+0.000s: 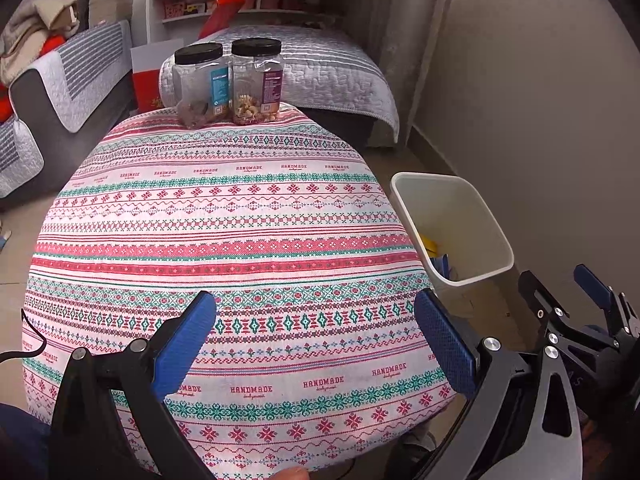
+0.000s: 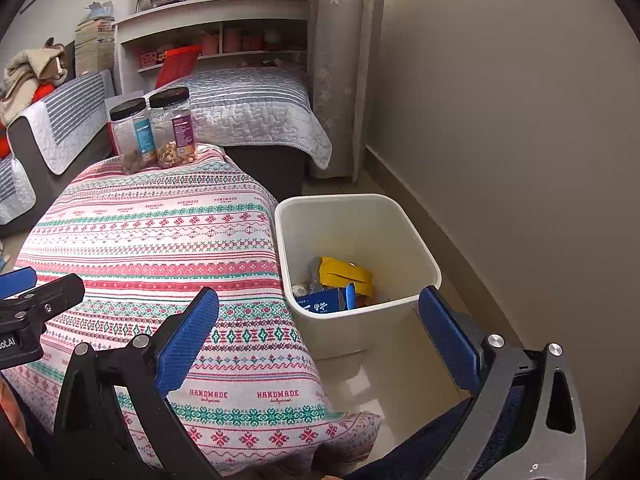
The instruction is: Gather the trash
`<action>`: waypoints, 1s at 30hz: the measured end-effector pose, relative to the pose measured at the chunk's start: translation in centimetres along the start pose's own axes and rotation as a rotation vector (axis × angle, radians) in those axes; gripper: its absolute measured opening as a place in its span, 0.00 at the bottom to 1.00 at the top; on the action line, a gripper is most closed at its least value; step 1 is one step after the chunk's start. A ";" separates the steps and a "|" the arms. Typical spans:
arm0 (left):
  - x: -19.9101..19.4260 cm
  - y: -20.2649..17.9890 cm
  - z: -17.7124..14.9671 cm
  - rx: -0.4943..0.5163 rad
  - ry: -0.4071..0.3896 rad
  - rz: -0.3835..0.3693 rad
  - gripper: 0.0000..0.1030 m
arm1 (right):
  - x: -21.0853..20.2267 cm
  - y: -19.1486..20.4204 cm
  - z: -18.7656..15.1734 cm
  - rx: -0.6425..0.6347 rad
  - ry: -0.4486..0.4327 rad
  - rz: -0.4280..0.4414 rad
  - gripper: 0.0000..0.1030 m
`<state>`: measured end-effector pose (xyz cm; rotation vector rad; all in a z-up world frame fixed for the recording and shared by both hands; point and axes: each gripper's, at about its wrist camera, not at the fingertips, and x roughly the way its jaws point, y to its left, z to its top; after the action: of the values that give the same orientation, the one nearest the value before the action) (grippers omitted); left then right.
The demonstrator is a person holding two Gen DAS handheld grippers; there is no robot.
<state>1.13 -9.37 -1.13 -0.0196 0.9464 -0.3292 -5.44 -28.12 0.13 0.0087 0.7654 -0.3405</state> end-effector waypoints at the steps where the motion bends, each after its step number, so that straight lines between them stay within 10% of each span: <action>1: 0.0 0.0 0.0 -0.001 0.000 -0.001 0.93 | 0.0 0.0 0.0 -0.001 0.000 -0.001 0.93; 30: -0.2 0.6 -0.1 -0.006 0.003 0.019 0.93 | 0.4 0.4 0.0 -0.014 0.019 -0.010 0.93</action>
<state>1.07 -8.72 -1.11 -0.0159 0.9499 -0.3090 -5.06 -27.85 -0.20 -0.0053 0.7868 -0.3447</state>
